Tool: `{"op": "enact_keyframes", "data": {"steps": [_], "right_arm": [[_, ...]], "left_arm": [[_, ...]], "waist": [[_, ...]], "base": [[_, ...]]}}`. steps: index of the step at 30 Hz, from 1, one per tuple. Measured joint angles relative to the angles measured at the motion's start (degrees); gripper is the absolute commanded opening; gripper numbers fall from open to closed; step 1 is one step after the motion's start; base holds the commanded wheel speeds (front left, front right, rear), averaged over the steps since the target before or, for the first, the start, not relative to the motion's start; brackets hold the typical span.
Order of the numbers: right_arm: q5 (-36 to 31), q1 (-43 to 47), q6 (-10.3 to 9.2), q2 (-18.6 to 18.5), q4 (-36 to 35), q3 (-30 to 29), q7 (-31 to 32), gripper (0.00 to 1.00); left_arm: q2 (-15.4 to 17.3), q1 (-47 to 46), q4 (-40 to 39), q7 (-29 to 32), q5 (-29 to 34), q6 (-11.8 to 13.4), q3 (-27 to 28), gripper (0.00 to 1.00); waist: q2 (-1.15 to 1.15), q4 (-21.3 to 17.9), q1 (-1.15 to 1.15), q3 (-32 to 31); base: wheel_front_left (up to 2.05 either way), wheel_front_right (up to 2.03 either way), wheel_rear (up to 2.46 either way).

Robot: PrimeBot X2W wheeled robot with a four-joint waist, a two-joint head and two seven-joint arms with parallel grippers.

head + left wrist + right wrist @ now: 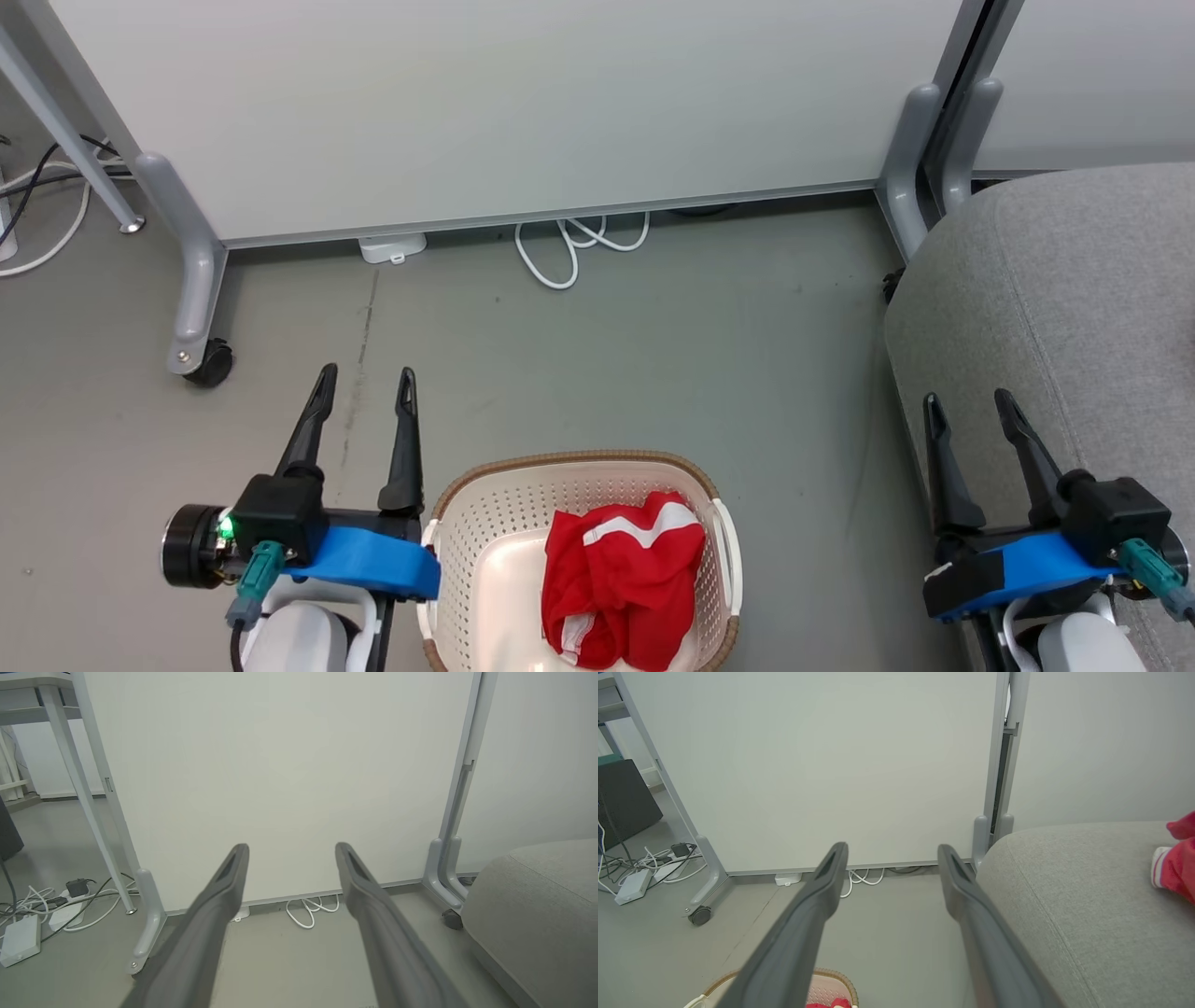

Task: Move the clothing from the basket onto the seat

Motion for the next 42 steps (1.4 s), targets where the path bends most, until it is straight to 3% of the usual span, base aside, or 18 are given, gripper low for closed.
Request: {"op": "enact_keyframes", "data": {"steps": [11, 21, 34, 42], "right_arm": [[-0.34, -3.85, 0.0, 0.04, -1.96, -1.25, 0.0, 1.0], [-0.38, -9.01, 0.0, -0.32, -3.94, -1.58, 0.0, 1.0], [0.09, -15.45, 0.0, -0.3, -5.78, -0.93, 0.0, 1.0], [0.13, -18.41, 0.0, -0.22, -7.1, -0.64, 0.0, 1.0]], "left_arm": [[-0.03, -7.07, 5.91, 0.0, 2.77, -2.1, -6.14, 1.0], [0.88, -16.95, 15.4, 0.0, 4.94, -2.69, -14.37, 1.0], [4.26, -28.32, 32.04, 0.0, 5.77, -3.0, -27.02, 1.0], [4.55, -32.93, 42.35, 0.0, 5.66, -3.0, -31.92, 1.0]], "waist": [[0.0, -1.9, 0.0, 4.78], [0.0, -4.49, 0.01, 12.89], [0.0, -8.21, 0.01, 25.02], [0.0, -9.57, 0.01, 31.41]], "base": [[0.0, 0.0, 0.0], [0.0, 0.0, 0.0], [0.0, 0.0, 0.0], [0.0, 0.0, 0.0]]}}
